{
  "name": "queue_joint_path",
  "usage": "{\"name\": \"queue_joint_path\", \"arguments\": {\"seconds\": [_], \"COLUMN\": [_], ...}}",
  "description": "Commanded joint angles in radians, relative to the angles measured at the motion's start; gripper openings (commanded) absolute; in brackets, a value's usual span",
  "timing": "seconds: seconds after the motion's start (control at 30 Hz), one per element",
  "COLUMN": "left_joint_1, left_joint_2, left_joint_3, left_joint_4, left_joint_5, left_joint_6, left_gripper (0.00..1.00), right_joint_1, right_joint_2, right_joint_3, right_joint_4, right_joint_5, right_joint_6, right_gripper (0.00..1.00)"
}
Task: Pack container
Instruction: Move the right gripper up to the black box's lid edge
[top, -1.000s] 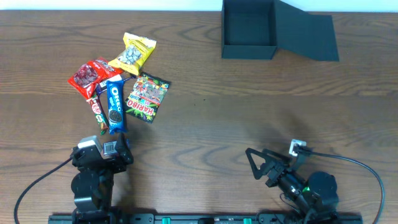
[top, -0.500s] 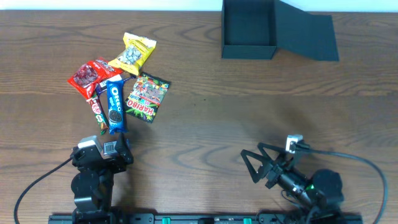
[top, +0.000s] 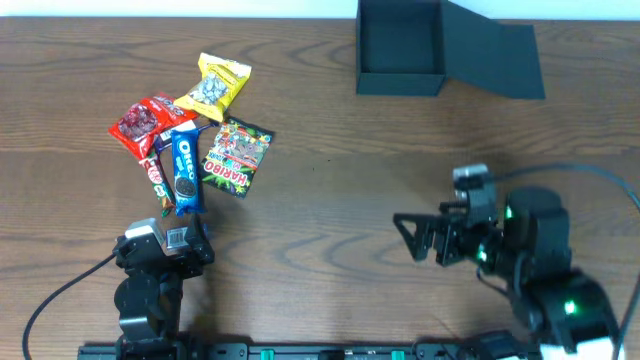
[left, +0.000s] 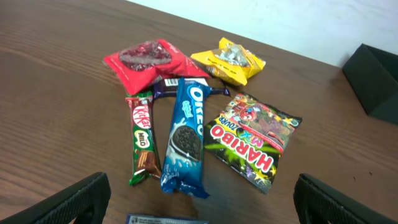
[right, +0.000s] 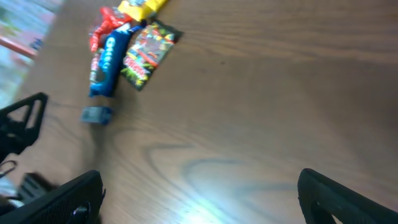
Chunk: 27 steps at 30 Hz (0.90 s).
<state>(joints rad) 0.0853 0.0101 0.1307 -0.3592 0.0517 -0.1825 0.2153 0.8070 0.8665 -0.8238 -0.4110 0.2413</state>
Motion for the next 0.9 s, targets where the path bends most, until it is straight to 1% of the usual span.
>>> {"name": "queue_joint_path", "arguments": {"seconds": [0.0,0.13,0.3,0.57,0.63,0.77,0.87], "left_joint_1": [0.006,0.006,0.006,0.006,0.006,0.006,0.006], "left_joint_2": [-0.006,-0.006,-0.006,-0.006,-0.006,-0.006,-0.006], "left_joint_3": [-0.021,-0.021,-0.021,-0.021,-0.021,-0.021,-0.021], "left_joint_4": [-0.006,-0.006,-0.006,-0.006,-0.006,-0.006,-0.006], "left_joint_5": [-0.01,-0.01,-0.01,-0.01,-0.01,-0.01,-0.01], "left_joint_6": [0.014,0.014,0.014,0.014,0.014,0.014,0.014], "left_gripper": [0.95,0.95,0.95,0.95,0.95,0.95,0.95], "right_joint_1": [-0.004,0.003,0.038,0.074,0.074,0.074,0.074], "right_joint_2": [0.087,0.182,0.262,0.289,0.289,0.289,0.294], "right_joint_3": [0.087,0.124,0.129,0.128,0.128,0.128,0.128], "right_joint_4": [-0.024,-0.032,-0.021,0.055,0.087,0.206,0.269], "right_joint_5": [0.048,0.048,0.048,0.038,0.037,0.034,0.043], "right_joint_6": [-0.086,-0.091,-0.144,-0.177,-0.142,0.025,0.042], "right_gripper": [0.99,0.99,1.0,0.99,0.99,0.99,0.99]}}
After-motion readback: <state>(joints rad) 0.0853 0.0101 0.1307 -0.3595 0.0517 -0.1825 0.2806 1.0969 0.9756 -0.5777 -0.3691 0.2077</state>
